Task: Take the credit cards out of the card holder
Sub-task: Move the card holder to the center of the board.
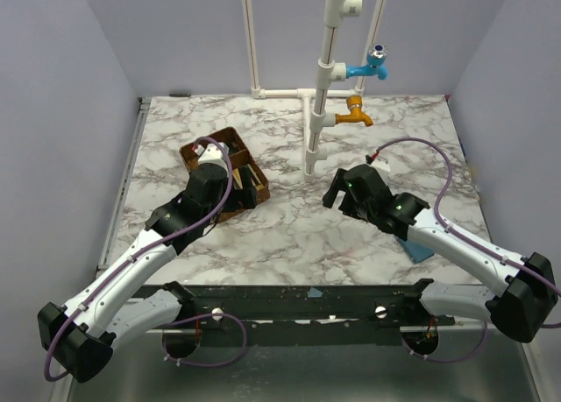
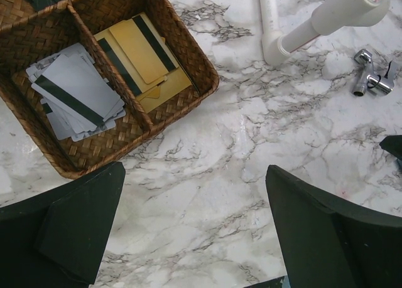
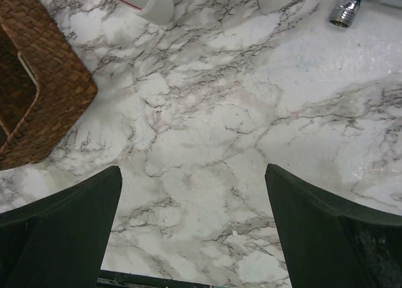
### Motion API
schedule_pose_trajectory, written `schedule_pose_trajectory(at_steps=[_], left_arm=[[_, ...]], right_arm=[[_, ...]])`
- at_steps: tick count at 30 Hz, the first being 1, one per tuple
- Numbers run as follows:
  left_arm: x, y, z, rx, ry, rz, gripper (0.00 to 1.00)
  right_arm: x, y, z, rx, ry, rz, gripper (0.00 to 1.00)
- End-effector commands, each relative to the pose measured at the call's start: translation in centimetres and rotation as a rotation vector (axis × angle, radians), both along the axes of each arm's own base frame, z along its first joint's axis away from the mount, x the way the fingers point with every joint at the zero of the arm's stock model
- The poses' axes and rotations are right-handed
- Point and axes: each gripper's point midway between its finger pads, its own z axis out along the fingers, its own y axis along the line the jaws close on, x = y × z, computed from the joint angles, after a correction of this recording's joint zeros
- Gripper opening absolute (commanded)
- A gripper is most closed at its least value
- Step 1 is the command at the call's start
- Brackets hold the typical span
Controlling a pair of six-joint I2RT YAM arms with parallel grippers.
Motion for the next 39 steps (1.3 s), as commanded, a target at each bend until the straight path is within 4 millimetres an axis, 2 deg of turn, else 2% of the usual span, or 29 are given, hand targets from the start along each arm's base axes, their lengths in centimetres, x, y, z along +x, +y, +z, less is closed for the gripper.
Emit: schedule_pose_trajectory(at_steps=[1, 7, 15, 18, 24, 33, 36, 39], left_arm=[[-0.5, -0.5, -0.1, -0.007, 0.012, -0.045, 0.98], [-0.7, -0.4, -0.5, 0.002, 0.021, -0.052, 0.98], [-1.0, -0.4, -0.5, -0.015, 0.016, -0.059, 0.99], [-1.1, -0.6, -0.5, -0.021, 0.017, -0.066, 0.98], [-1.2, -0.6, -0.6, -0.012, 0.032, -0.067, 0.99], [-1.3, -0.9, -0.7, -0.022, 0.058, -0.070, 0.99], [-1.3, -1.1, -0.6, -0.032, 0.058, -0.078, 0.98], [-1.4, -1.5, -0.2, -0.052, 0.051, -0.091, 0.98]], right_arm=[[-0.4, -2.0, 0.0, -0.036, 0.026, -0.105, 1.00], [-1.8, -5.8, -2.5, -0.105, 0.164, -0.233, 1.00], [-2.9, -13.0, -3.5, -0.102, 0.270, -0.479, 1.00], [-3.1, -15.1, -3.9, -0.082, 0.303, -0.544, 1.00], [-3.6, -18.1, -3.6, -0.071, 0.311, -0.674, 1.00], [-5.4, -22.5, -3.2, -0.093, 0.348, -0.819, 1.00], [-6.1, -23.5, -3.7, -0.091, 0.381, -0.853, 1.00], [-7.0, -23.9, -5.0, -0.077, 0.431, -0.882, 1.00]])
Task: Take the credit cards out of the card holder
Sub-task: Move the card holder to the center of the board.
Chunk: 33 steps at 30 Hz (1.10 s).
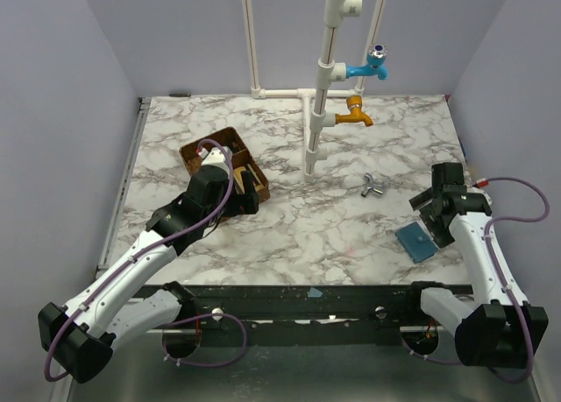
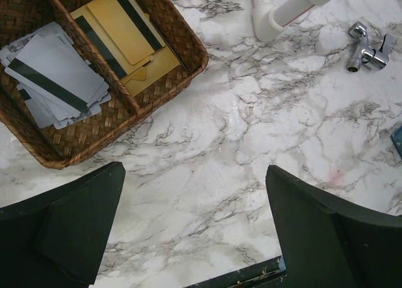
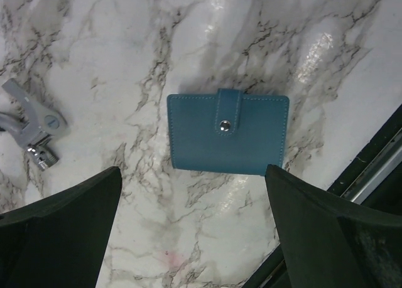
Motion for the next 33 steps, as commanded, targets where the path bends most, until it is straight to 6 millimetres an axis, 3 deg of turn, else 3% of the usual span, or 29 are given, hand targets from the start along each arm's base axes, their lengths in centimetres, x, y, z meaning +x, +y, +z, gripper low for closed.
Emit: schedule_pose_trajectory(at_steps=[1, 8, 13, 20, 26, 33], left_arm=[[-0.2, -0.8, 0.9, -0.044, -0.001, -0.030, 0.99], [-0.3, -0.9, 1.8, -0.066, -0.025, -0.039, 0.98], [-0.5, -1.1, 1.8, -0.077, -0.029, -0.053, 0.98], [-0.6, -1.1, 1.6, -0.074, -0.027, -0.056, 0.98], [-0.7, -1.3, 1.5, -0.082, -0.022, -0.064, 0.98], [-0.7, -1.6, 1.2, -0.094, -0.011, -0.070, 0.98]], right_arm=[[-2.4, -0.6, -2.3, 0.035, 0.100, -0.032, 1.00], [-2.2, -2.2, -4.6, 0.103, 0.096, -0.136, 1.00], [-1.0, -3.7, -5.8, 0.151, -0.003, -0.190, 1.00], [-1.0, -2.9, -9.2, 0.230, 0.028, -0.228, 1.00], [-0.6, -2.3, -9.8, 0.258, -0.003, -0.189, 1.00], [-0.1, 0.0, -10.7, 0.361, -0.047, -0.124, 0.95]])
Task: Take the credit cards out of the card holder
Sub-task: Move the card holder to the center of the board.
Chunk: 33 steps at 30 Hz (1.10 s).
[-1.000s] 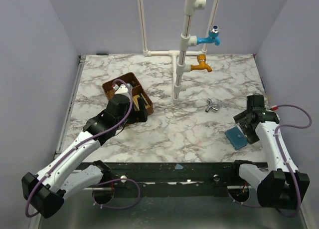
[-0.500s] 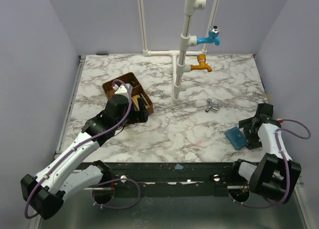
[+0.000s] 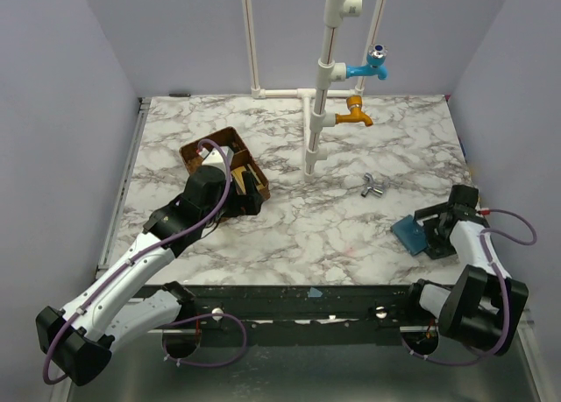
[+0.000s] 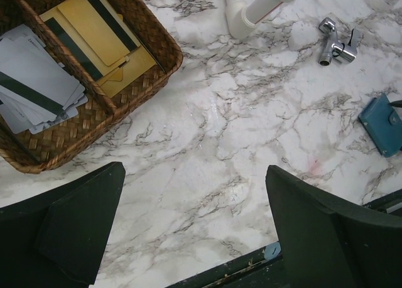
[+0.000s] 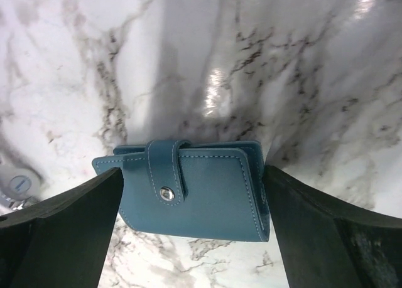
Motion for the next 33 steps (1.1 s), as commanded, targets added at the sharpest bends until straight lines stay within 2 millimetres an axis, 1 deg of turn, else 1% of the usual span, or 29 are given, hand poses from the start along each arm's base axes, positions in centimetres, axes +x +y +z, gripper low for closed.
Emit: schedule_pose_trajectory(at_steps=[1, 4, 8, 12, 14, 16, 17, 19, 21, 23, 26, 28, 30, 33], left_arm=[[-0.1, -0.5, 0.3, -0.035, -0.005, -0.014, 0.98], [-0.1, -0.7, 0.0, -0.042, 0.005, -0.018, 0.98], [-0.1, -1.0, -0.1, -0.052, 0.015, -0.027, 0.99], [-0.1, -1.1, -0.1, -0.053, 0.018, -0.027, 0.98], [-0.1, -1.1, -0.1, -0.052, 0.022, -0.025, 0.98], [-0.1, -1.0, -0.2, -0.048, 0.024, -0.022, 0.98], [-0.1, -0.9, -0.2, -0.047, 0.024, -0.021, 0.99], [-0.1, -0.8, -0.2, -0.042, 0.026, -0.018, 0.99], [-0.2, -0.8, -0.3, -0.040, 0.027, -0.017, 0.98], [-0.2, -0.8, -0.3, -0.041, 0.029, -0.020, 0.99], [-0.2, -1.0, -0.3, -0.042, 0.034, -0.026, 0.98], [-0.3, -1.0, -0.4, -0.042, 0.039, -0.030, 0.98], [-0.3, -1.1, -0.4, -0.040, 0.040, -0.034, 0.98], [-0.2, -1.1, -0.3, -0.034, 0.041, -0.036, 0.99]], right_arm=[[0.3, 2.6, -1.2, 0.112, -0.064, 0.052, 0.95], [0.5, 3.4, -1.0, 0.104, -0.076, 0.081, 0.94], [0.1, 5.6, -1.7, 0.119, -0.044, 0.128, 0.93], [-0.3, 9.5, -2.2, 0.135, -0.018, 0.198, 0.93], [-0.9, 11.6, -2.4, 0.137, -0.002, 0.225, 0.93], [-1.7, 13.0, -2.5, 0.140, 0.020, 0.243, 0.93], [-2.1, 13.2, -2.3, 0.134, 0.032, 0.248, 0.93], [-2.8, 13.0, -1.6, 0.110, 0.044, 0.253, 0.93], [-2.8, 11.9, -0.1, 0.047, 0.030, 0.258, 0.93], [-2.1, 10.6, 1.7, -0.036, -0.001, 0.261, 0.94], [-0.5, 8.7, 3.9, -0.175, -0.010, 0.304, 0.94], [0.7, 7.7, 4.7, -0.265, 0.005, 0.355, 0.95], [2.1, 7.3, 5.2, -0.324, 0.007, 0.418, 0.98], [4.3, 7.1, 5.3, -0.396, -0.028, 0.510, 1.00]])
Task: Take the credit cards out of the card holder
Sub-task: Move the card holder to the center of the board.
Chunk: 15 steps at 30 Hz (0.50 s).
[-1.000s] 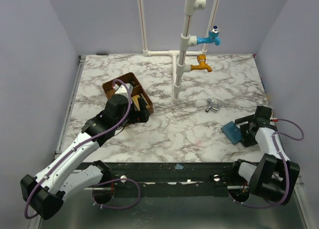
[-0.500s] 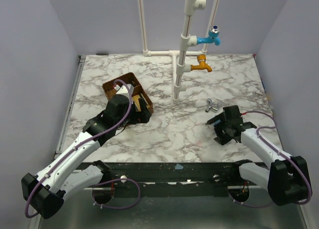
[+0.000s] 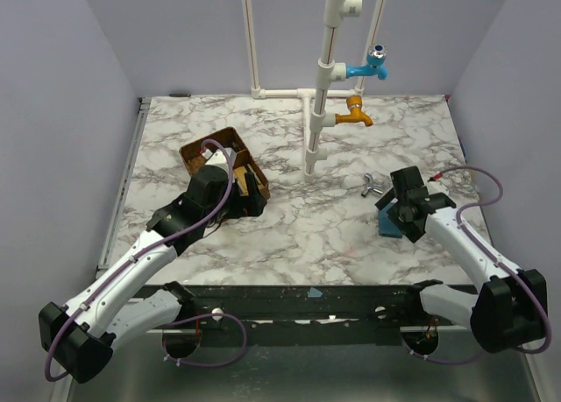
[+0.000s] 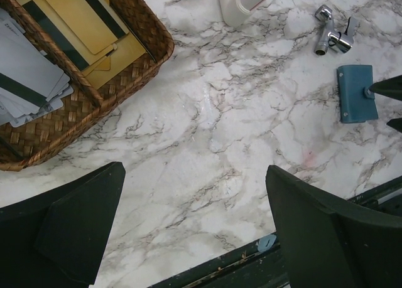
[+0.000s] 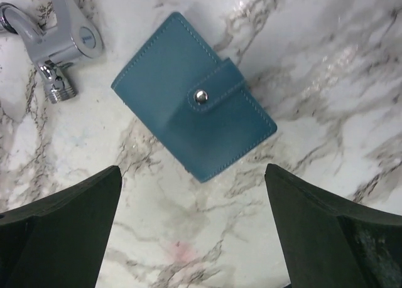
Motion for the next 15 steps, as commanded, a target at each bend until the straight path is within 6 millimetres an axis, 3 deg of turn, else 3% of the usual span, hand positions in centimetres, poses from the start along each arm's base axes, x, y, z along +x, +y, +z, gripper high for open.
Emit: schedule_pose_trajectory(at_steps=[1, 7, 15], left_arm=[[0.0, -0.3, 0.4, -0.007, 0.004, -0.017, 0.98], [0.1, -0.4, 1.1, -0.004, -0.007, -0.031, 0.98], [0.0, -0.3, 1.3, 0.008, -0.007, -0.036, 0.98]], right_arm=[[2.2, -2.4, 0.2, -0.224, -0.017, 0.145, 1.00], [5.3, -2.0, 0.5, -0.280, -0.016, 0.231, 1.00], [6.5, -2.6, -2.1, -0.297, -0.004, 0.283, 1.00]])
